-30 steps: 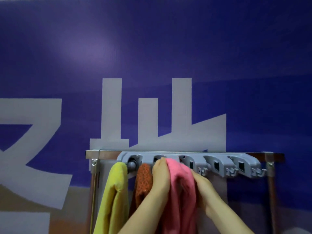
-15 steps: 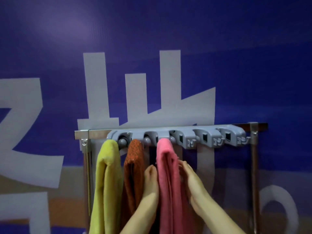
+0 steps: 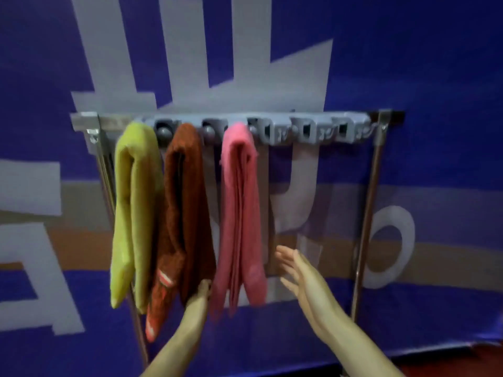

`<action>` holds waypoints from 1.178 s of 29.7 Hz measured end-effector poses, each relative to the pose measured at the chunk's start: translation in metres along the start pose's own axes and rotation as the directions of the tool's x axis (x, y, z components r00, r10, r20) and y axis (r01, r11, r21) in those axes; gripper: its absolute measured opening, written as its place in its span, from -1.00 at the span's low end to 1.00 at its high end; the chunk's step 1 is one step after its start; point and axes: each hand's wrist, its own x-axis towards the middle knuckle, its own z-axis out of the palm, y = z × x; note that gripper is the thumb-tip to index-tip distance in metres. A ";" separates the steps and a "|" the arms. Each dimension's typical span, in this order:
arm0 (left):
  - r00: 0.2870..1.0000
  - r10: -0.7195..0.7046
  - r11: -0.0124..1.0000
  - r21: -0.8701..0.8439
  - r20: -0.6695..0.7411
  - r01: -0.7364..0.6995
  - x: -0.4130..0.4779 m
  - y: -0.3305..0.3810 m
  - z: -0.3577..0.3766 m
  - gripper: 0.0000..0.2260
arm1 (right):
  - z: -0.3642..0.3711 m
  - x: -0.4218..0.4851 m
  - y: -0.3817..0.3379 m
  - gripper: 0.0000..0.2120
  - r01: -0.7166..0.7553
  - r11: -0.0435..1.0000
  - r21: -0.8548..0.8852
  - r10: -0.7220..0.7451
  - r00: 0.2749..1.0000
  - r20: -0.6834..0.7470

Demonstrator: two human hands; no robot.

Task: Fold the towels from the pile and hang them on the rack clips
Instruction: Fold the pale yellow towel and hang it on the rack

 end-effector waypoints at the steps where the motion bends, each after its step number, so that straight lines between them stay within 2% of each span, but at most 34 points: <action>1: 0.998 -0.055 0.998 0.025 -0.004 0.055 -0.013 -0.030 0.000 -0.65 | -0.005 -0.019 0.029 -0.72 -0.053 0.999 0.000 0.053 0.999 0.002; 3: 0.993 -0.090 0.995 0.057 0.082 0.086 -0.026 -0.046 0.009 -0.65 | -0.013 -0.033 0.054 -0.71 -0.068 0.998 0.002 0.068 0.997 -0.022; 4: 0.980 -0.164 0.985 0.070 0.113 0.157 -0.043 -0.068 0.008 -0.64 | -0.016 -0.047 0.079 -0.72 -0.146 0.989 -0.005 0.146 0.988 -0.041; 7: 0.954 -0.260 0.960 0.146 0.148 0.239 -0.064 -0.133 0.009 -0.67 | -0.035 -0.076 0.143 -0.73 -0.258 0.965 -0.046 0.255 0.966 -0.051; 11: 0.920 -0.346 0.923 0.242 0.182 0.299 -0.094 -0.206 0.005 -0.73 | -0.060 -0.115 0.218 -0.77 -0.434 0.889 -0.147 0.427 0.901 -0.079; 13: 0.894 -0.415 0.892 0.268 0.170 0.363 -0.107 -0.254 0.001 -0.78 | -0.077 -0.133 0.263 -0.77 -0.568 0.807 -0.161 0.553 0.823 -0.128; 15: 0.875 -0.454 0.861 0.336 0.167 0.382 -0.111 -0.272 -0.003 -0.84 | -0.090 -0.145 0.284 -0.73 -0.641 0.736 -0.217 0.620 0.767 -0.163; 19: 0.735 -0.651 0.703 0.517 0.191 0.489 -0.116 -0.342 -0.006 -0.74 | -0.132 -0.180 0.348 -0.77 -0.815 0.490 -0.309 0.813 0.555 -0.176; 23: 0.571 -0.795 0.550 0.644 0.206 0.532 -0.121 -0.401 -0.005 -0.73 | -0.169 -0.206 0.402 -0.67 -0.894 0.304 -0.329 0.862 0.405 -0.305; 27: 0.556 -0.813 0.524 0.639 0.176 0.564 -0.120 -0.432 -0.006 -0.67 | -0.187 -0.213 0.439 -0.62 -0.918 0.270 -0.290 0.820 0.377 -0.430; 29: 0.520 -0.839 0.486 0.653 0.161 0.581 -0.126 -0.449 -0.005 -0.72 | -0.190 -0.217 0.456 -0.59 -0.942 0.225 -0.251 0.825 0.321 -0.465; 31: 0.466 -0.871 0.442 0.657 0.154 0.611 -0.134 -0.467 -0.001 -0.72 | -0.188 -0.223 0.473 -0.53 -0.978 0.139 -0.152 0.854 0.197 -0.482; 33: 0.448 -0.882 0.431 0.637 0.147 0.639 -0.139 -0.478 0.000 -0.68 | -0.184 -0.227 0.485 -0.50 -0.994 0.080 -0.071 0.864 0.104 -0.492; 35: 0.452 -0.882 0.431 0.608 0.130 0.667 -0.142 -0.483 0.000 -0.58 | -0.182 -0.230 0.493 -0.51 -0.997 0.082 -0.016 0.875 0.080 -0.477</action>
